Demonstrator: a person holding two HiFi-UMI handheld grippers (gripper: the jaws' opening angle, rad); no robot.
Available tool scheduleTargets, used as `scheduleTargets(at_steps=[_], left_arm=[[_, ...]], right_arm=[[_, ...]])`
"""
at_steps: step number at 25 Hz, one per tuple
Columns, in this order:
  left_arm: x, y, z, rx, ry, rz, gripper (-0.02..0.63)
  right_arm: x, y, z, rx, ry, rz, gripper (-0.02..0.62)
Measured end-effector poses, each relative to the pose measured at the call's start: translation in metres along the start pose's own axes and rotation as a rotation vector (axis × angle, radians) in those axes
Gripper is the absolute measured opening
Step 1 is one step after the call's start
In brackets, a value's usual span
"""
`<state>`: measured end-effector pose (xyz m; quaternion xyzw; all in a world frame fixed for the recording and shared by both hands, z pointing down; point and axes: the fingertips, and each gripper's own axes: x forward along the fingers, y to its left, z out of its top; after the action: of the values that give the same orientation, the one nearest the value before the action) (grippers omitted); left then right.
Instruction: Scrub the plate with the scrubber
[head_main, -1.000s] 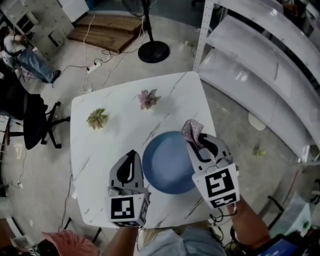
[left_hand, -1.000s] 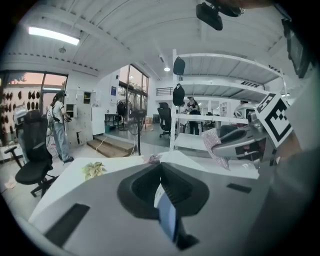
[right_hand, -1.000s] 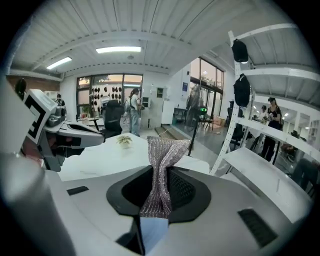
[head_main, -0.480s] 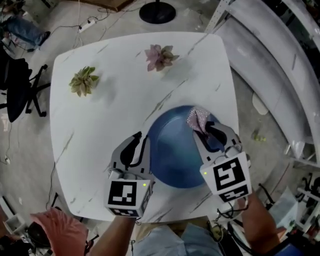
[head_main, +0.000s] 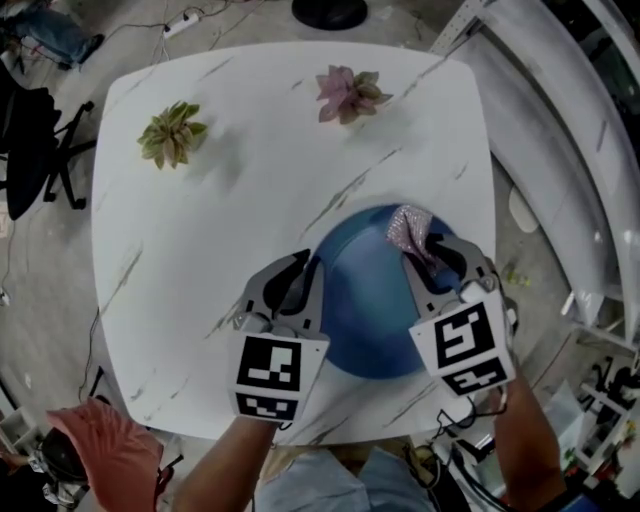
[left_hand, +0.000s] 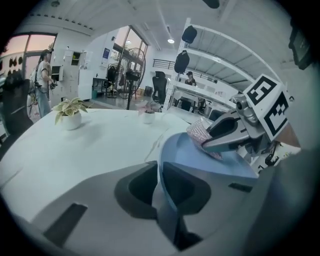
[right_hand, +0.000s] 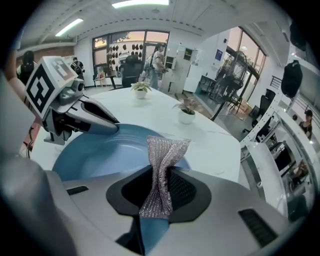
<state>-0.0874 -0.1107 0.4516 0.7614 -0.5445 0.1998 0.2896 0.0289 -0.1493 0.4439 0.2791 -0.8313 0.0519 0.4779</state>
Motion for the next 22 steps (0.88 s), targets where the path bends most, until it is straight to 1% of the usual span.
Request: scheduleTargets(at_steps=[1, 4, 7, 9, 11, 12, 15, 18, 20, 22], left_arm=[[0.001, 0.0, 0.001, -0.001, 0.004, -0.004, 0.031], [0.003, 0.0, 0.001, -0.021, 0.015, -0.023, 0.026], [0.004, 0.001, 0.001, -0.037, 0.029, -0.039, 0.025], [0.004, 0.0, 0.001, -0.042, 0.034, -0.046, 0.025], [0.005, 0.0, 0.001, -0.044, 0.036, -0.049, 0.025], [0.005, 0.0, 0.002, -0.045, 0.037, -0.051, 0.025], [0.006, 0.0, 0.002, -0.054, 0.041, -0.059, 0.023], [0.006, 0.001, 0.002, -0.063, 0.048, -0.07, 0.021], [0.007, 0.0, 0.002, -0.066, 0.052, -0.077, 0.021], [0.007, 0.0, 0.002, -0.069, 0.057, -0.084, 0.021]], right_arm=[[0.003, -0.001, -0.001, -0.012, 0.017, -0.001, 0.106], [0.01, -0.001, -0.001, -0.028, 0.058, 0.012, 0.123], [0.015, 0.002, 0.002, -0.033, 0.1, 0.064, 0.19], [0.016, 0.002, 0.007, -0.079, 0.111, 0.065, 0.186], [0.014, -0.003, 0.015, -0.183, 0.115, 0.007, 0.104], [0.013, -0.005, 0.016, -0.239, 0.126, -0.024, 0.094], [0.016, -0.007, 0.012, -0.397, 0.208, -0.069, 0.084], [0.023, -0.003, 0.003, -0.567, 0.334, -0.068, 0.081], [0.029, 0.005, 0.002, -0.708, 0.402, -0.055, 0.078], [0.033, 0.012, 0.008, -0.851, 0.43, -0.071, 0.077]])
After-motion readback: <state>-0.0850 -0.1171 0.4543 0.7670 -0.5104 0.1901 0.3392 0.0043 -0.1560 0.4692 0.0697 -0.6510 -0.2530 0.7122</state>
